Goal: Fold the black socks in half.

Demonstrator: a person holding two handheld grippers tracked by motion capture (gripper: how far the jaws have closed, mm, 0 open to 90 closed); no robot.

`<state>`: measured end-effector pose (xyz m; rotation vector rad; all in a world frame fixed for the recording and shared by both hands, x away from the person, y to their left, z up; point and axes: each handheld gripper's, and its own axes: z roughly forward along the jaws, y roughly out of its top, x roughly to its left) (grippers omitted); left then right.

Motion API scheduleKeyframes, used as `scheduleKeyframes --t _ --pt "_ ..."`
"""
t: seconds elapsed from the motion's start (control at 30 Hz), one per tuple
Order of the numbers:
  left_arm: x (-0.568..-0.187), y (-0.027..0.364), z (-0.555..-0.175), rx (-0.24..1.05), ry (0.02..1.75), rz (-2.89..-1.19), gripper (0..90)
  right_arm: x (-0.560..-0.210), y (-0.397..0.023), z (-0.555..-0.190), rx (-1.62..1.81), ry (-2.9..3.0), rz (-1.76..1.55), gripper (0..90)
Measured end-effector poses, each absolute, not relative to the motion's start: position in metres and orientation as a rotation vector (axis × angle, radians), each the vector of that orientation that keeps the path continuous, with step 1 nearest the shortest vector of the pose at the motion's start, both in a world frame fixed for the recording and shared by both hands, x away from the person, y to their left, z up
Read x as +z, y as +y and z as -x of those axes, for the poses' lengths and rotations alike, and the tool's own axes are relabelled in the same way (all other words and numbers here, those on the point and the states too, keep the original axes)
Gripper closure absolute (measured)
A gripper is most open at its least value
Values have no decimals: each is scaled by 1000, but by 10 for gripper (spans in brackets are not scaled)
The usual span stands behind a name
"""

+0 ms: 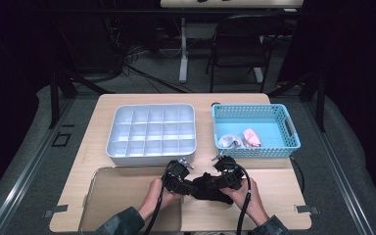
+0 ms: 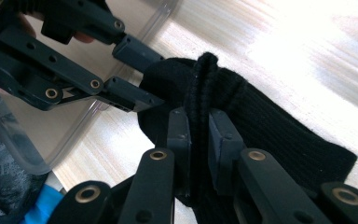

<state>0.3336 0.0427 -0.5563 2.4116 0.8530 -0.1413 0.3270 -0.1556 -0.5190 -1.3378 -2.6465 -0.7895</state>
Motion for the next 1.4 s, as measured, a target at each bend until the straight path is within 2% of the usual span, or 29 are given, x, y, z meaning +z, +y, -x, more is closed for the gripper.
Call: scheduleKeyframes --t 0.17,0.5,0.57,0.63,0.7,0.83,1.1,1.4 --pt "-561 42 -335 -145 862 -2406 789 -515 -152 -324 -822 -2652 1335 809" --pt "-563 43 -337 -165 871 -2391 793 -519 -138 -323 -830 -2669 1336 807" --pt "-562 45 -338 -179 880 -2396 757 -521 -135 -322 -836 -2680 1314 777" --pt "-557 49 -341 -224 921 -2371 685 -523 -133 -322 -823 -2691 1263 672" --pt "-549 55 -343 -195 942 -2360 648 -522 -131 -321 -829 -2703 1233 562" --pt "-537 63 -343 -136 958 -2355 558 -512 -136 -318 -908 -2711 1211 490" --pt "-522 63 -338 -64 938 -2315 481 -499 -172 -318 -1016 -2672 1359 500" --pt "-529 54 -336 -82 947 -2269 393 -514 -209 -314 -990 -2606 1550 539"
